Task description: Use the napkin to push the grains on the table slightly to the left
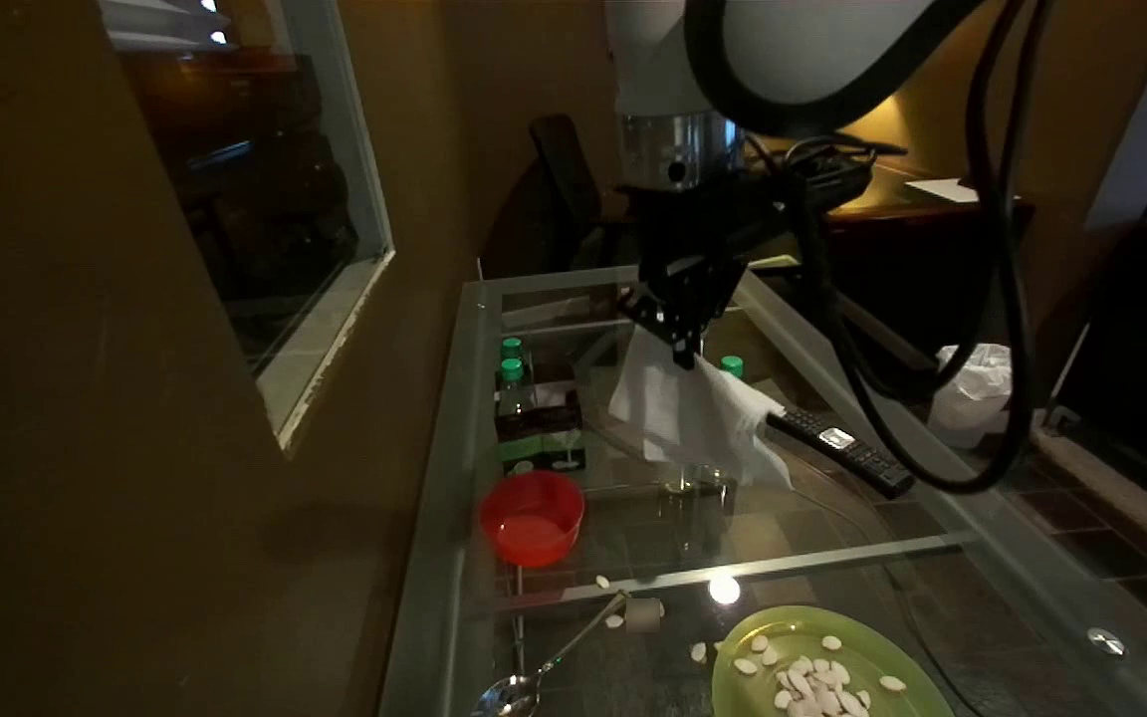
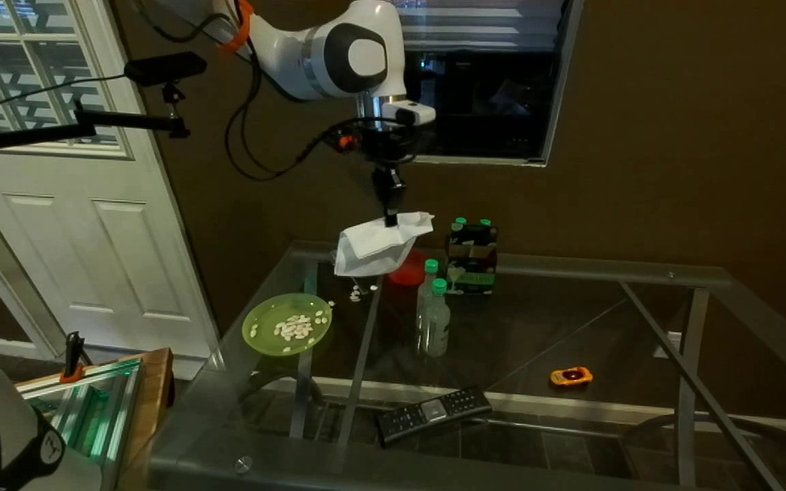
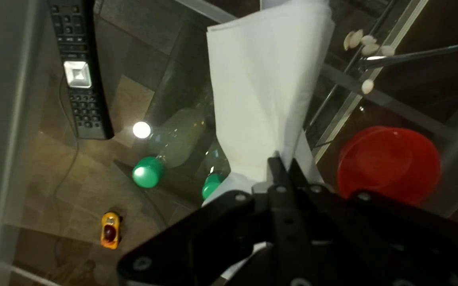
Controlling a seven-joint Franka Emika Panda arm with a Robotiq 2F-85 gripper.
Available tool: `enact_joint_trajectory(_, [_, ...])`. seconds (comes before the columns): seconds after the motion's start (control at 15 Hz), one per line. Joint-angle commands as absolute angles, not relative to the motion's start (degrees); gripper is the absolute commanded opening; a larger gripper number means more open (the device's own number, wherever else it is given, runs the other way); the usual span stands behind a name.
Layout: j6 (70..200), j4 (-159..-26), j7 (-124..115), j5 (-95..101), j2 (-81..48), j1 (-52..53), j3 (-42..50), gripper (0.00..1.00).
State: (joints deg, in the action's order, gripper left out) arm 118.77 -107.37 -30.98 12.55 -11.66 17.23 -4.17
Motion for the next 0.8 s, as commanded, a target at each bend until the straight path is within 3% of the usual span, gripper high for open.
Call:
enact_joint_trajectory(0.0, [118.6, -107.3, -31.8, 13.8, -10.7, 15.7, -5.1, 0.01])
enact_joint_trajectory(0.73, [124.9, -109.5, -38.8, 14.8, -7.8, 11.5, -1.8, 0.01])
